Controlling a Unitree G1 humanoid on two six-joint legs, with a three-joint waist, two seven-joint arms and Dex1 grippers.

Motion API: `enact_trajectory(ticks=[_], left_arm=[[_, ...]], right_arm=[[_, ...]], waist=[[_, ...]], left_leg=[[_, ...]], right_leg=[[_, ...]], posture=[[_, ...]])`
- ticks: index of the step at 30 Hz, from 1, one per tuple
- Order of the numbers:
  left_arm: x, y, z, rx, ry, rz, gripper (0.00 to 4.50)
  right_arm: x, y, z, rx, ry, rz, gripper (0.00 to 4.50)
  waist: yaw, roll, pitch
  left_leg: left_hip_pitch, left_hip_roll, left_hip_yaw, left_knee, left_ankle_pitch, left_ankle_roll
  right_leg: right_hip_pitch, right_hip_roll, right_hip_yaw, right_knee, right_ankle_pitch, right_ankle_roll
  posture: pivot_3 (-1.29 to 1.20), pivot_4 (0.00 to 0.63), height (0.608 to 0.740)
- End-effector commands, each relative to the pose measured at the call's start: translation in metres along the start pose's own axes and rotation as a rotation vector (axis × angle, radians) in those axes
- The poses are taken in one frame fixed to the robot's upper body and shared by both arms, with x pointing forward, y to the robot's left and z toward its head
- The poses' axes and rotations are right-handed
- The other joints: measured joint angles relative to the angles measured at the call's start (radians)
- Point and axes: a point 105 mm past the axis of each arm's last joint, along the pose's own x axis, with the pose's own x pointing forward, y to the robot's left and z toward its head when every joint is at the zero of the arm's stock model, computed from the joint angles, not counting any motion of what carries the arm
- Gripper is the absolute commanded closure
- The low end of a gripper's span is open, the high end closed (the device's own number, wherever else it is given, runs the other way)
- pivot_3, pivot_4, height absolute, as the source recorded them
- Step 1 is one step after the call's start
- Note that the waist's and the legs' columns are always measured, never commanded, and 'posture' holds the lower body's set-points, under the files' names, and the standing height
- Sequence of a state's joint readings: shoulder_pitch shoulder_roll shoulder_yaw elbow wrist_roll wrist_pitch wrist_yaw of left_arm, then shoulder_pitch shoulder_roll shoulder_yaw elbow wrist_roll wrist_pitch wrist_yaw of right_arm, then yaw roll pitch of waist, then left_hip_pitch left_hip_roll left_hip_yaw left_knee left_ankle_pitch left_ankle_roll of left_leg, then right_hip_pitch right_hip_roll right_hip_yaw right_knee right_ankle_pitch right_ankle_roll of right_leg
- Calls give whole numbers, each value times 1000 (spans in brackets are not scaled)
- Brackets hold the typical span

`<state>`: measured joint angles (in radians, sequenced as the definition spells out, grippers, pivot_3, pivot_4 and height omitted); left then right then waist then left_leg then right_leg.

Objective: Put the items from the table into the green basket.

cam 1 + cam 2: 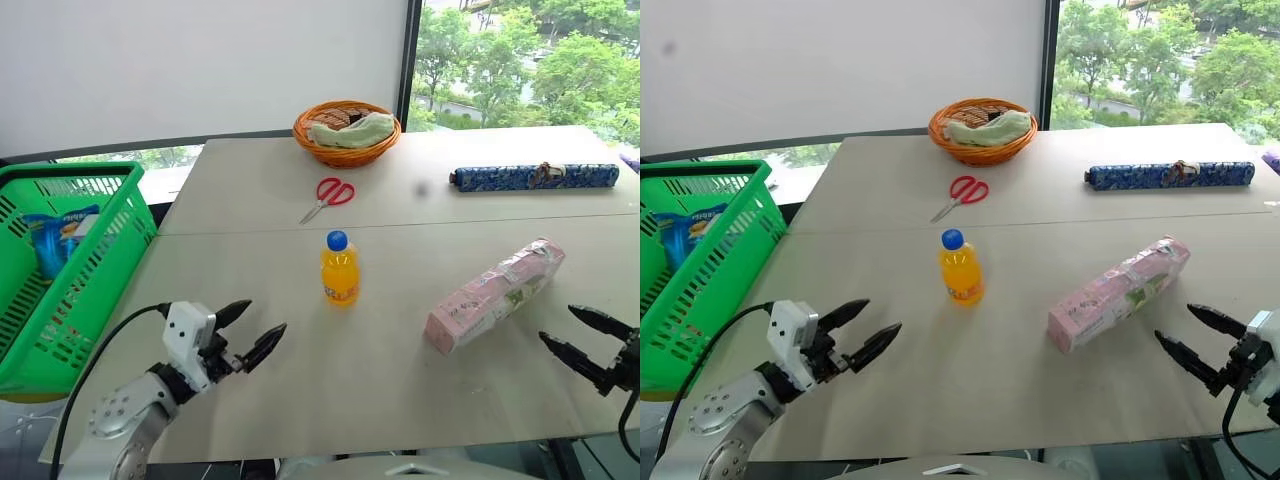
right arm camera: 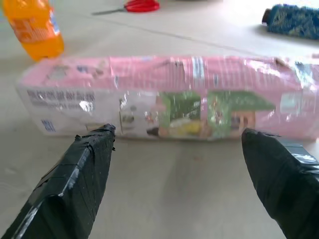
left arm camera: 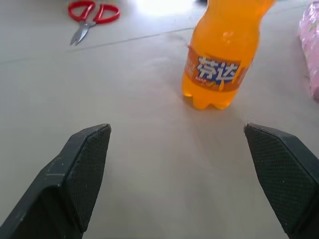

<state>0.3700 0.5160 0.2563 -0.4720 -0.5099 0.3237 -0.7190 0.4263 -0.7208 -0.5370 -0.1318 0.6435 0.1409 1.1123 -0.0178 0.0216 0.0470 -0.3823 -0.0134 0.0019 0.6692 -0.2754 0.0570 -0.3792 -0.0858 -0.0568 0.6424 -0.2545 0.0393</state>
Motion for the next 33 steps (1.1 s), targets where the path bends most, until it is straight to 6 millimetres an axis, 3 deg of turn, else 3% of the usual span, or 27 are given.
enact_trajectory(ticks=[1, 10, 14, 22, 24, 28, 33], left_arm=[[19, -3, 12, 60, -15, -88, 14], [91, 0, 28, 180, -59, -250, 14], [106, -14, 24, 165, -39, -398, 14], [133, -12, 17, 100, 0, -456, 14], [149, -9, 10, 95, 56, -401, 14], [175, -18, 19, 25, 72, -353, 14], [188, -33, 33, 6, 29, -309, 14]], right_arm=[[6, 14, 39, -44, -56, 118, 161], [39, 52, 93, -139, -130, 314, 161], [44, 62, 105, -165, -156, 352, 161], [50, 66, 111, -173, -182, 344, 161], [52, 66, 110, -163, -191, 337, 161], [55, 67, 108, -165, -198, 333, 161], [55, 66, 105, -166, -201, 309, 161]], waist=[[0, 1, -1], [-27, -4, -4], [-40, -7, -4], [-77, -10, -4], [-81, -10, -4], [-84, -12, -3], [-99, -13, -3]], left_leg=[[0, 0, 0, 0, 0, 0], [0, 0, 5, 1, 2, 5], [0, 0, 8, 1, 2, 7], [1, 0, 13, 1, 0, 10], [2, 0, 14, 1, 0, 10], [2, 0, 15, 3, 0, 11], [2, 0, 16, 3, -2, 12]], right_leg=[[0, 0, 0, 0, 0, 0], [0, 8, 5, 0, 1, 0], [0, 8, 8, 1, 1, 0], [-1, 8, 14, 0, 2, 2], [-1, 8, 15, 0, 4, 6], [-1, 8, 16, 0, 6, 9], [-1, 7, 18, 0, 6, 10]], posture=[[-202, 0, 738], [-272, 0, 738], [-303, 0, 738], [-317, 0, 738], [-317, 0, 738], [-337, 0, 738], [-365, 0, 738]])
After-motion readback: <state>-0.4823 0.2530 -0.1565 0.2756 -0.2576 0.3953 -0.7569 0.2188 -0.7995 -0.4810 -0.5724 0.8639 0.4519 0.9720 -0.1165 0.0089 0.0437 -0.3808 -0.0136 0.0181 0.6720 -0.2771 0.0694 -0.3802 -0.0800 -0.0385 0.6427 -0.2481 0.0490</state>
